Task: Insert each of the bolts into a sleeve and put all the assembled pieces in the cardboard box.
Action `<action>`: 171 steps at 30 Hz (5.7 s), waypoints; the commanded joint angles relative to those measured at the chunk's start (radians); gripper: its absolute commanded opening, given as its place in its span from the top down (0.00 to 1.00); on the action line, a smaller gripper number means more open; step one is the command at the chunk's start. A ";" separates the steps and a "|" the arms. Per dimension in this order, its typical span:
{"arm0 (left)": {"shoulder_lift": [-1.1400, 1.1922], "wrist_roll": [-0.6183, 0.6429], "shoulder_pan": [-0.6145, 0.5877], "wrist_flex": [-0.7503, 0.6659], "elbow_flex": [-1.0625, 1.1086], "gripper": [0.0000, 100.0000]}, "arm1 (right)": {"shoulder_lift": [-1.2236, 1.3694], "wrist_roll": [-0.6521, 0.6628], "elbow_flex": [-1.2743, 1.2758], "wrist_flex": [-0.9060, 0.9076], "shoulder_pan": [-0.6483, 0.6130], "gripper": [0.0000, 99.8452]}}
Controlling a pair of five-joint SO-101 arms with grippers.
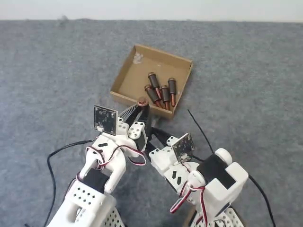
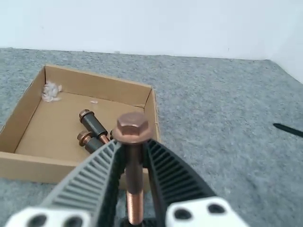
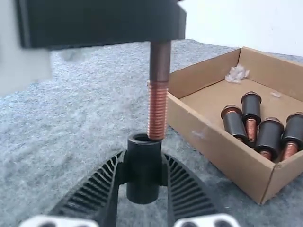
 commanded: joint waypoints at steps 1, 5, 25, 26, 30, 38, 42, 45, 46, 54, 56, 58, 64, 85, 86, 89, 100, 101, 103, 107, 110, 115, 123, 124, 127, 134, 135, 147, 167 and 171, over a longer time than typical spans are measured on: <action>-0.026 -0.009 0.000 -0.002 -0.004 0.99 | -0.013 -0.006 0.008 -0.005 0.022 0.99; -0.026 -0.009 -0.011 -0.003 -0.004 0.99 | -0.013 -0.006 0.009 -0.005 0.022 0.99; -0.026 -0.011 0.015 0.005 0.047 0.99 | -0.013 -0.006 0.011 -0.005 0.022 0.99; -0.028 -0.011 0.025 0.025 0.045 0.99 | -0.013 -0.006 0.012 -0.005 0.022 0.99; -0.028 -0.011 0.032 0.081 0.030 0.99 | -0.015 -0.006 0.020 -0.007 0.022 0.99; -0.028 -0.011 0.095 0.163 0.031 0.99 | -0.013 -0.005 0.028 -0.042 0.025 0.99; -0.028 -0.011 0.101 0.169 0.048 0.99 | -0.015 -0.005 0.028 -0.056 0.073 0.99; -0.028 -0.012 0.104 0.167 0.064 0.99 | -0.015 -0.005 0.028 -0.056 0.076 0.99; -0.028 -0.012 0.104 0.167 0.064 0.99 | -0.015 -0.005 0.029 -0.056 0.076 0.99; -0.028 -0.014 0.095 0.172 0.062 0.91 | -0.015 -0.005 0.029 -0.056 0.076 0.99; -0.028 -0.009 0.092 0.175 0.064 0.83 | -0.015 -0.005 0.029 -0.056 0.076 0.99; -0.028 -0.006 0.069 0.196 0.058 0.77 | -0.015 -0.005 0.029 -0.056 0.076 0.99; -0.028 0.032 0.012 0.210 -0.021 0.74 | -0.015 -0.005 0.029 -0.051 0.074 0.99; -0.029 0.031 -0.261 0.710 -0.544 0.85 | -0.013 -0.005 0.029 -0.045 0.079 0.99; -0.029 0.031 -0.288 0.710 -0.542 0.88 | -0.013 -0.005 0.029 -0.045 0.079 0.99; -0.029 0.029 -0.356 0.707 -0.518 0.96 | -0.013 -0.005 0.029 -0.044 0.079 0.99; -0.074 -0.126 -0.519 0.641 -0.282 0.99 | -0.015 -0.005 0.029 -0.019 0.088 0.99; -0.106 -0.141 -0.522 0.618 -0.240 0.99 | -0.015 -0.005 0.029 -0.019 0.088 0.99; -0.192 -0.146 -0.522 0.606 -0.162 0.99 | -0.016 -0.005 0.029 -0.021 0.088 0.99; -0.391 -0.147 -0.520 0.652 -0.021 0.99 | -0.074 -0.005 0.041 -0.010 0.093 0.99; -0.520 -0.149 -0.522 0.733 0.039 0.99 | -0.130 -0.005 0.054 0.012 0.128 0.99; -0.489 -0.152 -0.523 0.747 0.062 0.99 | -0.226 -0.005 0.055 0.156 0.130 0.99; -0.499 -0.152 -0.522 0.761 0.079 0.99 | -0.414 -0.005 0.048 0.378 0.136 0.99; -0.499 -0.152 -0.520 0.786 0.079 0.99 | -0.449 -0.005 0.046 0.415 0.136 0.99; -0.499 -0.152 -0.516 0.819 0.079 0.99 | -0.567 -0.005 0.044 0.552 0.136 0.99; -0.499 -0.152 -0.519 0.829 0.079 0.99 | -0.967 -0.005 0.011 1.036 0.140 0.99; -0.499 -0.152 -0.519 0.829 0.079 0.99 | -1.035 -0.005 -0.008 1.125 0.148 0.99; -0.499 -0.411 -0.520 0.882 0.079 0.99 | -1.455 -0.006 -0.322 1.751 0.311 0.99; -0.499 -0.414 -0.522 0.884 0.079 0.99 | -0.619 -0.006 -0.974 1.807 0.387 0.99; -0.499 -0.414 -0.523 0.884 0.079 0.99 | -0.447 -0.006 -1.163 1.949 0.398 0.99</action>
